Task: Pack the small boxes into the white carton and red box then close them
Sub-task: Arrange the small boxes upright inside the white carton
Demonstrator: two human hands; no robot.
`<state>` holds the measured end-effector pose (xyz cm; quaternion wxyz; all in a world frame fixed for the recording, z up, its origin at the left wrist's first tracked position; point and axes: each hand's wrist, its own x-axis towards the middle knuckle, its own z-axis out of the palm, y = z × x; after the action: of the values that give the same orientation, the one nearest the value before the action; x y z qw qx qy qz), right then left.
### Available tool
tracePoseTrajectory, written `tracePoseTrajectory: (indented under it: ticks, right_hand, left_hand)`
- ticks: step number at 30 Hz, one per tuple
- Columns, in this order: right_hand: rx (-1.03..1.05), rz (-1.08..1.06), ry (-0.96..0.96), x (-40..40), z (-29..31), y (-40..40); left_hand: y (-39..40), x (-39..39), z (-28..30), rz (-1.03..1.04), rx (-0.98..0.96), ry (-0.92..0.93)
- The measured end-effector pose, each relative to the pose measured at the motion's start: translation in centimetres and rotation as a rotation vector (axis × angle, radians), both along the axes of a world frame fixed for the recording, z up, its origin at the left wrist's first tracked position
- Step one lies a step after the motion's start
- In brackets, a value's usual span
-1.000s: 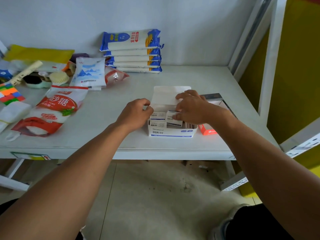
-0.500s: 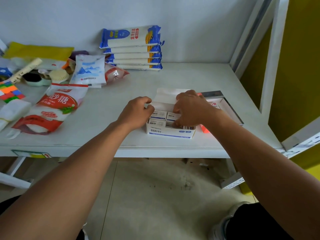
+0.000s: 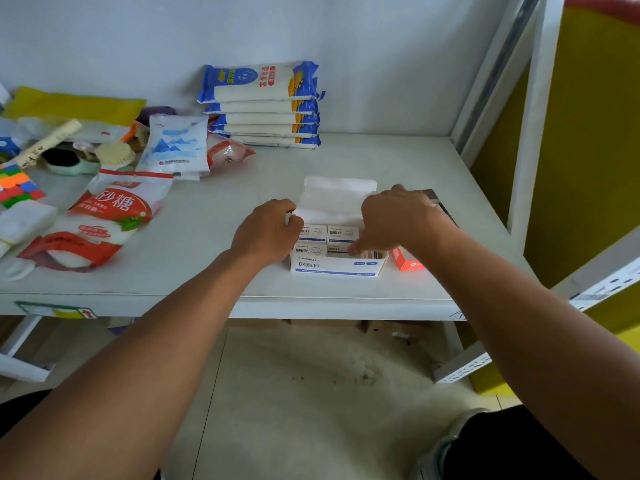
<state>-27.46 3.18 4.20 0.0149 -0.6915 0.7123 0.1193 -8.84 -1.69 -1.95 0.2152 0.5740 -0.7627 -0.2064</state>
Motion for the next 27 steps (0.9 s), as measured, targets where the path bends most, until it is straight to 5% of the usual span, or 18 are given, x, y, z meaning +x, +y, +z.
tracePoseTrajectory:
  ticks: [4, 14, 21, 27]
  right_hand:
    - [0.005, -0.060, -0.030, 0.2, -0.9, -0.6]
    - [-0.108, -0.288, -0.453, -1.3, 0.3, 0.0]
    - [-0.022, -0.443, -1.065, -2.7, 1.6, -0.6]
    - [-0.204, -0.108, -0.768, -1.5, 0.6, -0.1]
  left_hand:
    - [0.3, -0.1, 0.3, -0.001, -0.002, -0.032]
    - [0.2, -0.1, 0.3, -0.006, 0.010, -0.049]
    - [0.1, 0.0, 0.4, 0.006, 0.007, -0.042]
    - [-0.1, 0.2, 0.1, -0.014, 0.009, -0.012]
